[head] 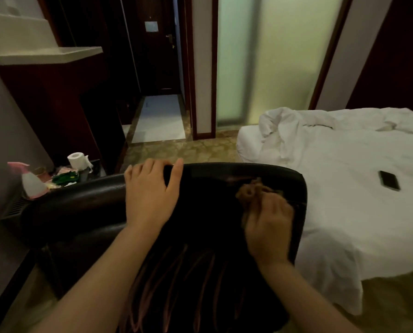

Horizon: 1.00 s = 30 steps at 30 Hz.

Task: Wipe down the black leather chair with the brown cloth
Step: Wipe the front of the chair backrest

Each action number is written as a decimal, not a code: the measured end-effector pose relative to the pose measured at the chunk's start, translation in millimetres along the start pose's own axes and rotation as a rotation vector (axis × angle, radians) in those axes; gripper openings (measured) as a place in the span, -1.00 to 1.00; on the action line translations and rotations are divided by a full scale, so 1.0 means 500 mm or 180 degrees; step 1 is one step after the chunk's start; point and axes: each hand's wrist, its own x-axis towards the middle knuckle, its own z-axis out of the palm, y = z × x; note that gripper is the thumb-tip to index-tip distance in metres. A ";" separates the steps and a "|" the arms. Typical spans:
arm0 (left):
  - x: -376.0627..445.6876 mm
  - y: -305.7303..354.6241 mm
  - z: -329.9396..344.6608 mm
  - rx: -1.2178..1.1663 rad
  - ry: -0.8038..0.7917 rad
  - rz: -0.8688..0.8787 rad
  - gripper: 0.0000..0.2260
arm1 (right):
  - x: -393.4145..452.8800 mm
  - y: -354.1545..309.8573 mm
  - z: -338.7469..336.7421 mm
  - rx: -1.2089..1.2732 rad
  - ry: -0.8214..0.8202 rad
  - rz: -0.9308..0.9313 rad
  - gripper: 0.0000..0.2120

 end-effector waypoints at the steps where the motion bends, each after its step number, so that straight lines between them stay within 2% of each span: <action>1: -0.001 0.000 0.000 0.0040 0.0025 -0.0040 -0.45 | -0.003 -0.042 0.018 0.0141 -0.0123 -0.0198 -0.72; 3: -0.003 0.000 -0.003 0.0120 0.0050 -0.0094 -0.43 | -0.010 -0.113 0.045 0.0200 -0.0430 -0.0737 -0.65; 5: -0.003 -0.001 -0.008 0.0151 0.0033 -0.0111 -0.46 | 0.006 -0.130 0.048 0.0221 -0.0579 -0.1074 -0.68; 7: -0.005 -0.007 -0.014 0.0181 -0.0024 -0.0040 -0.52 | 0.016 -0.083 0.034 0.0244 -0.0632 -0.1381 -0.74; 8: -0.007 -0.009 -0.015 0.0221 -0.0049 0.0035 -0.54 | 0.016 -0.036 0.024 0.0250 -0.0606 -0.1329 -0.76; 9: -0.009 -0.010 -0.015 0.0273 -0.0066 0.0090 -0.55 | 0.014 0.014 0.008 0.0253 -0.0465 -0.1071 -0.80; 11: -0.009 -0.006 -0.012 0.0379 -0.0096 0.0037 -0.56 | 0.000 0.072 -0.023 0.0359 -0.0046 -0.0144 -0.82; 15: -0.004 0.009 -0.019 0.0449 -0.0158 -0.0109 -0.57 | 0.023 0.060 -0.030 0.1049 0.0385 0.1719 -0.59; 17: -0.007 0.002 -0.027 0.0517 -0.0206 -0.0078 -0.59 | 0.032 0.079 -0.034 0.1172 0.0666 0.2343 -0.57; 19: -0.009 -0.001 -0.030 0.0531 -0.0220 -0.0047 -0.59 | 0.026 0.109 -0.040 0.1328 0.0718 0.2756 -0.58; 22: -0.006 0.016 -0.019 0.0518 -0.0230 -0.0073 -0.55 | 0.024 0.109 -0.040 0.1292 0.0679 0.2597 -0.59; 24: -0.007 0.030 -0.003 0.0536 -0.0201 -0.0003 -0.56 | 0.030 0.077 -0.037 0.1247 0.0640 0.2041 -0.62; 26: -0.008 0.040 0.013 0.0509 -0.0134 0.0062 -0.57 | 0.020 0.058 -0.026 0.1103 0.0377 0.1374 -0.64; 28: -0.009 0.047 0.022 0.0461 -0.0107 0.0064 -0.57 | 0.008 0.065 -0.017 0.1105 0.0332 0.1382 -0.61; 30: -0.007 0.048 0.024 0.0460 -0.0072 0.0110 -0.57 | 0.011 0.072 -0.021 0.1290 0.0587 0.1759 -0.60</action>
